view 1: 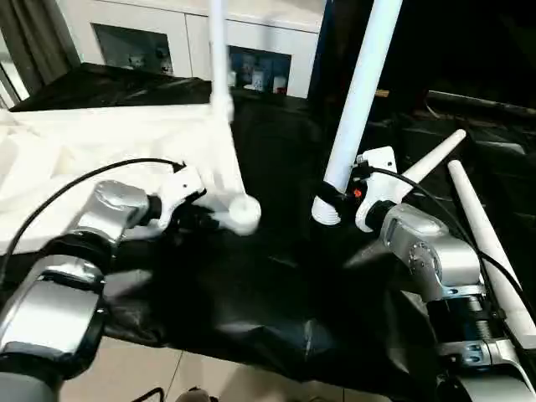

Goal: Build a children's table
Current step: Pick table leg

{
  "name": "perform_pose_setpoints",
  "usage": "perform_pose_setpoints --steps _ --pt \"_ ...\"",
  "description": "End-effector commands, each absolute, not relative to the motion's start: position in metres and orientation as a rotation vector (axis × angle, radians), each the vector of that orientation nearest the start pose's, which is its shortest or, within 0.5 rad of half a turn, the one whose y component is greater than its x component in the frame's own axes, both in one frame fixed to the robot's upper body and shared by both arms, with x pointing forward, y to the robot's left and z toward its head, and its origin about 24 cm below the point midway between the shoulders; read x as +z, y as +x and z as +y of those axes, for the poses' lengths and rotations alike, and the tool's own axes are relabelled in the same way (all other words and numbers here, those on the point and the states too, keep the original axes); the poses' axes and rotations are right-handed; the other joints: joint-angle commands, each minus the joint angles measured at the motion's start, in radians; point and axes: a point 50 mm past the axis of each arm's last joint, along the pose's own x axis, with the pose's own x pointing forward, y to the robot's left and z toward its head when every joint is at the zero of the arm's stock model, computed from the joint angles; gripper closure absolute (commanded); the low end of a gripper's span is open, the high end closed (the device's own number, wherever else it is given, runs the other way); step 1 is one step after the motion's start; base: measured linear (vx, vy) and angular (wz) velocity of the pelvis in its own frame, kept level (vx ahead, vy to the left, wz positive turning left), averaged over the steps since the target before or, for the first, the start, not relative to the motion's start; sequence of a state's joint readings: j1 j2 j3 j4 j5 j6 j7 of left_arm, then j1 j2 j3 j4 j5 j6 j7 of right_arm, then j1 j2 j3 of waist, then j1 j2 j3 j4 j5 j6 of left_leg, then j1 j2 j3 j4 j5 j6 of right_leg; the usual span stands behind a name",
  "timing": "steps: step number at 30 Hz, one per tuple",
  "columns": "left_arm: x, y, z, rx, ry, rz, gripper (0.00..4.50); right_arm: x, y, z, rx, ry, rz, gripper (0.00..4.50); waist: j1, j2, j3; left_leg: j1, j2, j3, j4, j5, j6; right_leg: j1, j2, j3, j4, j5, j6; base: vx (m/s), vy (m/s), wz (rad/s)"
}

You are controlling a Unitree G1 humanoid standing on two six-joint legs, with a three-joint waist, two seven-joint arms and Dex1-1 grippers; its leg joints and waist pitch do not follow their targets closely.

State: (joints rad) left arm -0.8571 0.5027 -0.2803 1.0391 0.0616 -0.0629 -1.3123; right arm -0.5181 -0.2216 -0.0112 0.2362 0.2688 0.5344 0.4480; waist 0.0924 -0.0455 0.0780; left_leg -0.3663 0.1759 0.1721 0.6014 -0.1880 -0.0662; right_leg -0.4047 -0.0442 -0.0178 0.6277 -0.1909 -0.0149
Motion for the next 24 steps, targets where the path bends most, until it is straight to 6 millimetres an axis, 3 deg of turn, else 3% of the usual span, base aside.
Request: perform_pose_setpoints --steps 1,6,9,10,12,18,19,24 --pt "0.077 0.344 0.189 -1.310 0.464 0.608 4.16 0.100 0.334 -0.143 0.552 0.069 0.234 2.60 -0.001 0.026 -0.084 0.024 0.051 -0.010 -0.071 -0.139 -0.043 0.058 -0.097 0.043 -0.053 0.019 -0.276 0.000 0.000 0.00" --pt "0.076 0.338 0.170 -1.350 0.404 0.601 4.49 0.098 0.329 -0.145 0.556 0.068 0.240 2.60 -0.002 0.028 -0.083 0.021 0.053 -0.013 -0.072 -0.152 -0.047 0.061 -0.098 0.042 -0.055 -0.006 -0.274 0.000 0.000 0.00" --pt "0.079 0.342 0.146 -1.275 0.363 0.520 4.50 0.097 0.324 -0.144 0.557 0.076 0.246 2.60 -0.003 0.032 -0.083 0.019 0.052 -0.011 -0.069 -0.146 -0.041 0.062 -0.094 0.042 -0.055 -0.002 -0.275 0.000 0.000 0.00" --pt "0.079 0.342 0.142 -1.264 0.357 0.509 4.50 0.096 0.323 -0.144 0.557 0.077 0.246 2.60 -0.004 0.027 -0.084 0.019 0.052 -0.011 -0.068 -0.143 -0.031 0.064 -0.093 0.042 -0.056 0.006 -0.278 0.000 0.000 0.00" --pt "0.081 0.341 0.128 -1.252 0.336 0.474 4.50 0.095 0.321 -0.144 0.554 0.084 0.249 2.60 -0.002 0.028 -0.082 0.016 0.047 -0.011 -0.066 -0.137 -0.020 0.064 -0.093 0.043 -0.061 -0.022 -0.273 0.000 0.000 0.00" --pt "0.078 0.334 0.116 -1.272 0.397 0.400 4.50 0.092 0.315 -0.142 0.555 0.093 0.259 2.60 -0.005 0.028 -0.085 0.007 0.043 -0.012 -0.064 -0.099 0.002 0.067 -0.088 0.043 -0.065 -0.052 -0.238 0.000 0.000 0.00" --pt "0.077 0.332 0.111 -1.273 0.385 0.370 4.02 0.090 0.314 -0.141 0.556 0.096 0.265 2.60 -0.006 0.028 -0.085 0.006 0.044 -0.012 -0.064 -0.096 0.005 0.067 -0.088 0.043 -0.065 -0.052 -0.236 0.000 0.000 0.00" --pt "0.076 0.330 0.112 -1.250 0.401 0.378 3.55 0.090 0.313 -0.140 0.556 0.101 0.270 2.60 -0.004 0.032 -0.084 0.013 0.047 -0.010 -0.065 -0.120 0.005 0.056 -0.087 0.042 -0.071 -0.101 -0.231 0.000 0.000 0.00"
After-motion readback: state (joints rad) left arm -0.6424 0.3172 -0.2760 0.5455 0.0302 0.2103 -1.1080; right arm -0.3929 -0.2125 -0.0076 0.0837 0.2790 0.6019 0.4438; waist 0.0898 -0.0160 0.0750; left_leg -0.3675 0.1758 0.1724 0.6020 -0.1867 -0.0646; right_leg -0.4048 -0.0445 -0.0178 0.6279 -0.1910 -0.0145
